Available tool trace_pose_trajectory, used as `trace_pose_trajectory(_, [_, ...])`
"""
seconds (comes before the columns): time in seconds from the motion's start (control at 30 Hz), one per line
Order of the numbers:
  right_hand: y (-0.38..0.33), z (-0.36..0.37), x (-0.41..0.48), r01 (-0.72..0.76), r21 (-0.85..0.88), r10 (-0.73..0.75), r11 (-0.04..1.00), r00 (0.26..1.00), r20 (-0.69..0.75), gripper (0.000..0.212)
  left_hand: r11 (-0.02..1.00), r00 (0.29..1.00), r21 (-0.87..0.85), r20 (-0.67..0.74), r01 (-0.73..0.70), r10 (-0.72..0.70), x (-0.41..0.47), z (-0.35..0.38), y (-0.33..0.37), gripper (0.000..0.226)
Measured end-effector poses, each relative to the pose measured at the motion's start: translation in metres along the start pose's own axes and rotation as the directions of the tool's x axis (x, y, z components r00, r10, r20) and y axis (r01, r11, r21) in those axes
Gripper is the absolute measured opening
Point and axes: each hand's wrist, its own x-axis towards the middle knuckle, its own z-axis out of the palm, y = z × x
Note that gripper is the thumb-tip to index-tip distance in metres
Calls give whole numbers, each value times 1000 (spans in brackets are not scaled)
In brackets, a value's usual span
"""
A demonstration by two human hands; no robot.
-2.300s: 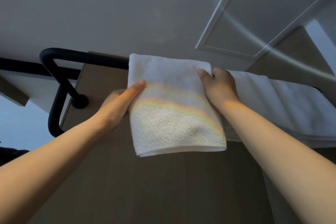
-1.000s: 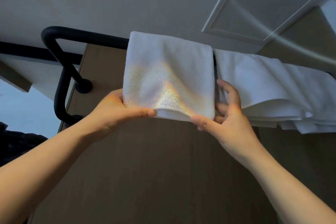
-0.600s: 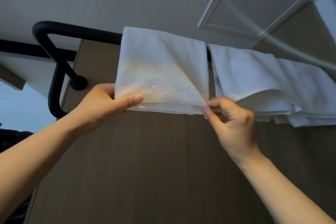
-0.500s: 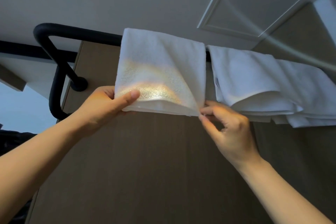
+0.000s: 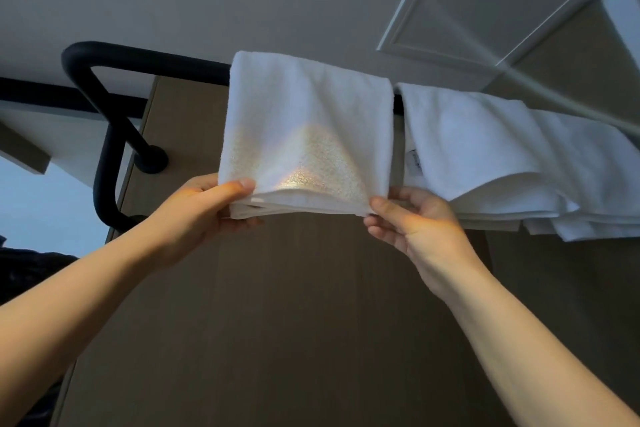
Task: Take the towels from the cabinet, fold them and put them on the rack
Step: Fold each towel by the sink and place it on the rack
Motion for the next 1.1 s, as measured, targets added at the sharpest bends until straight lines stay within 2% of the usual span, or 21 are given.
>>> trace_pose_trajectory(0.07, [4,1,-5,138,-186,-155,973,984,-85,17,1000,1000,-30,19,-1,2,0,1,-2,34])
trace_pose_trajectory(0.13, [7,5,-12,266,-479,-347,837,934,-87,18,999,1000,-38,22,-9,10,1,3,-3,30])
trace_pose_trajectory(0.17, [8,8,-16,337,-629,-472,701,880,-55,25,999,1000,-41,21,-15,16,2,3,-4,28])
trace_pose_trajectory(0.23, [6,16,-22,456,-829,-725,325,683,91,47,999,999,-47,31,-26,27,2,2,-5,23])
trace_pose_trajectory(0.27, [3,21,-23,499,-852,-786,156,585,199,53,998,999,-52,36,-30,32,2,2,-5,18])
trace_pose_trajectory(0.3, [0,25,-23,549,-835,-799,31,516,310,54,998,999,-55,37,-32,34,2,1,-4,14])
trace_pose_trajectory(0.33, [-1,30,-22,598,-801,-783,-43,477,398,51,998,999,-56,35,-35,37,2,1,-4,15])
trace_pose_trajectory(0.37, [-2,35,-20,634,-770,-769,-77,453,450,47,998,999,-54,32,-35,37,2,0,-3,21])
trace_pose_trajectory(0.43, [-3,44,-13,671,-737,-792,-83,404,458,33,998,999,-48,20,-34,35,2,1,-2,31])
trace_pose_trajectory(0.53, [-4,50,-2,724,-676,-851,-139,262,455,8,996,999,-83,23,-20,22,2,3,3,43])
trace_pose_trajectory(0.57, [-2,49,1,742,-647,-844,-175,225,487,7,993,1000,-114,28,-10,13,1,4,6,46])
trace_pose_trajectory(0.63, [6,42,6,759,-609,-808,-232,197,555,6,986,1000,-169,25,0,4,1,7,10,48])
trace_pose_trajectory(0.77, [17,29,10,754,-615,-815,-229,197,545,8,994,999,-106,37,-18,22,2,11,14,32])
trace_pose_trajectory(0.83, [19,30,10,751,-616,-818,-238,187,544,8,992,999,-125,45,-10,15,1,13,14,23])
trace_pose_trajectory(0.9, [22,30,8,771,-599,-799,-216,214,562,7,988,1000,-152,26,2,2,0,14,13,24])
trace_pose_trajectory(0.93, [23,29,8,795,-587,-784,-154,263,562,6,988,1000,-157,12,1,1,0,15,13,24])
trace_pose_trajectory(0.97, [24,27,6,812,-582,-770,-42,344,536,7,989,1000,-145,-3,-5,4,0,15,13,23])
trace_pose_trajectory(1.03, [24,21,3,769,-566,-741,296,559,372,11,997,999,-72,-32,-27,24,0,16,11,20])
trace_pose_trajectory(1.1, [23,16,2,620,-492,-648,612,749,138,12,997,996,37,-49,-66,68,-3,15,11,19])
